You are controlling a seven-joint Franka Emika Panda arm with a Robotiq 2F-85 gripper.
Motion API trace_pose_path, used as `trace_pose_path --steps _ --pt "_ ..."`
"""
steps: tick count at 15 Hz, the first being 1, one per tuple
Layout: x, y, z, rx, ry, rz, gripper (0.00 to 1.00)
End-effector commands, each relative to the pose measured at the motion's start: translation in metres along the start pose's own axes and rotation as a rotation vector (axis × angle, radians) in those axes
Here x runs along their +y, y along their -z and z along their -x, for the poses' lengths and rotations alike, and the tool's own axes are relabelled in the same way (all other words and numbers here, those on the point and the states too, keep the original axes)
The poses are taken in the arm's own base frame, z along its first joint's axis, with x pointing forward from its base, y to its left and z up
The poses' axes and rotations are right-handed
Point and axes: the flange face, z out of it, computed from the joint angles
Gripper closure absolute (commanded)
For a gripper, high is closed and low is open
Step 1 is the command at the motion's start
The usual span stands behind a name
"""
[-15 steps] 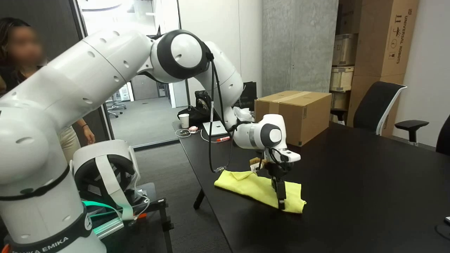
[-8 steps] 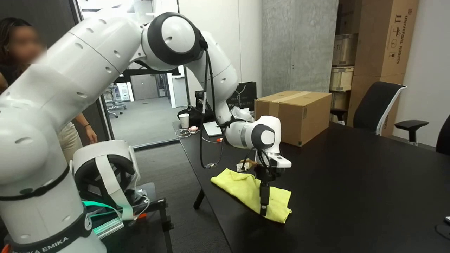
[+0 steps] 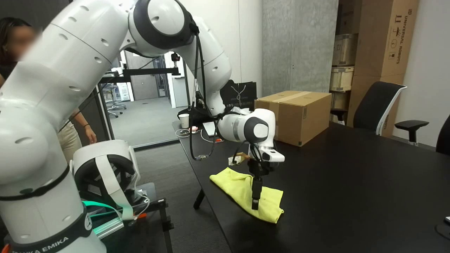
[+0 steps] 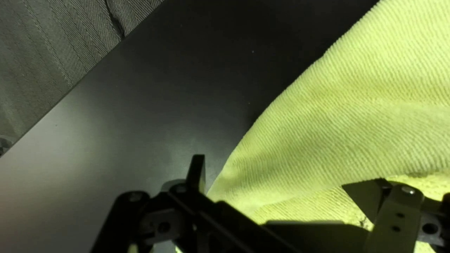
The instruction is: Fold the yellow towel from right to left
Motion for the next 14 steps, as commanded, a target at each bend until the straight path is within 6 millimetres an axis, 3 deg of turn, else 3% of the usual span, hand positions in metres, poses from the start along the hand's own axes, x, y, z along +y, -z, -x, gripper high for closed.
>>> trace_pose_path --steps 1,7,14 --pt "0.016 0.014 -0.003 0.069 -0.055 -0.048 0.0" --pt "0.025 0.008 -0.039 0.221 -0.076 -0.199 0.0" --pt "0.046 -0.016 -0.06 0.259 -0.11 -0.266 0.0"
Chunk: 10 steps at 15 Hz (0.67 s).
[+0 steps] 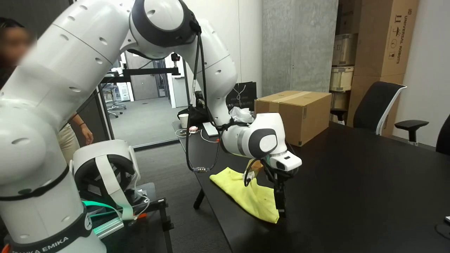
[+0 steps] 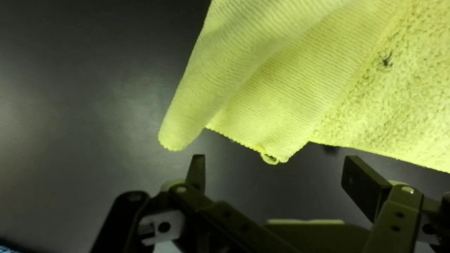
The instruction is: Fold the yellow towel from right to left
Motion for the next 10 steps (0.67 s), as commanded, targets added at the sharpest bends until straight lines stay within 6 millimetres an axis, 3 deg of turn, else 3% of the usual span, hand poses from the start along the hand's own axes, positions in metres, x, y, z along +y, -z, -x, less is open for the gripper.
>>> trace_pose_path --steps 1,10 --pt "0.012 -0.01 -0.006 0.014 -0.009 -0.04 0.0" --pt "0.033 -0.024 -0.014 0.008 -0.051 -0.057 0.0"
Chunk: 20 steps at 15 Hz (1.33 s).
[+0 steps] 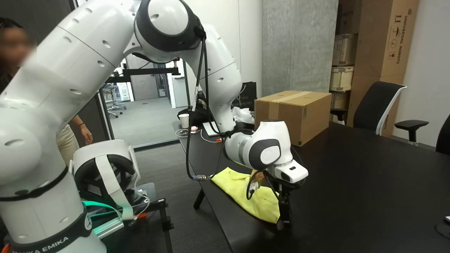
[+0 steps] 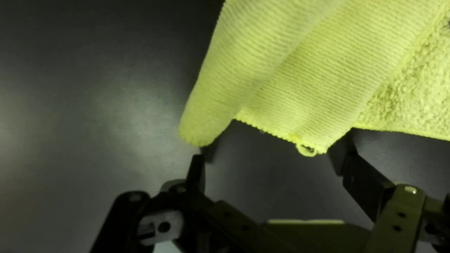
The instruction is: Fold the yellow towel from right to left
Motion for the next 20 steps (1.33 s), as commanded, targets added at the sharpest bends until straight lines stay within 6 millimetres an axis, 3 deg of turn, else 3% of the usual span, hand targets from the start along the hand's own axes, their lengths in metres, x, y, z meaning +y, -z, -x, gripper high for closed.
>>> trace_pose_path --steps 1,20 --pt "0.01 -0.002 -0.002 -0.003 -0.006 -0.018 0.0" --pt "0.014 0.006 0.019 -0.049 0.061 -0.016 0.0"
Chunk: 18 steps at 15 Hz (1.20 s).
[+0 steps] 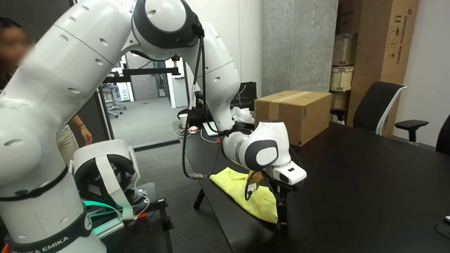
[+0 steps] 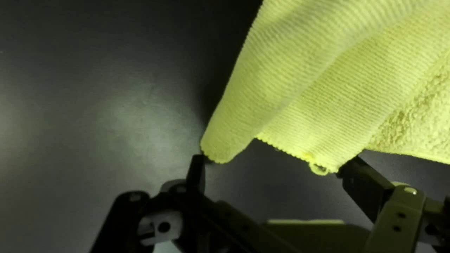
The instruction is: Fold the yellow towel from right to left
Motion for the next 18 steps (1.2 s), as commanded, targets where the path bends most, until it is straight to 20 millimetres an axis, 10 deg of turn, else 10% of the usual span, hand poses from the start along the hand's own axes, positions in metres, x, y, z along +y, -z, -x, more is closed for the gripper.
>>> trace_pose_path --steps 1,5,12,18 --pt "0.004 0.004 0.013 -0.021 0.021 -0.014 0.0" --pt "0.002 0.007 0.013 -0.018 0.029 -0.011 0.0" --pt "-0.005 0.011 0.014 -0.012 0.046 -0.002 0.66" --pt "-0.008 0.019 0.015 -0.02 0.055 0.019 0.94"
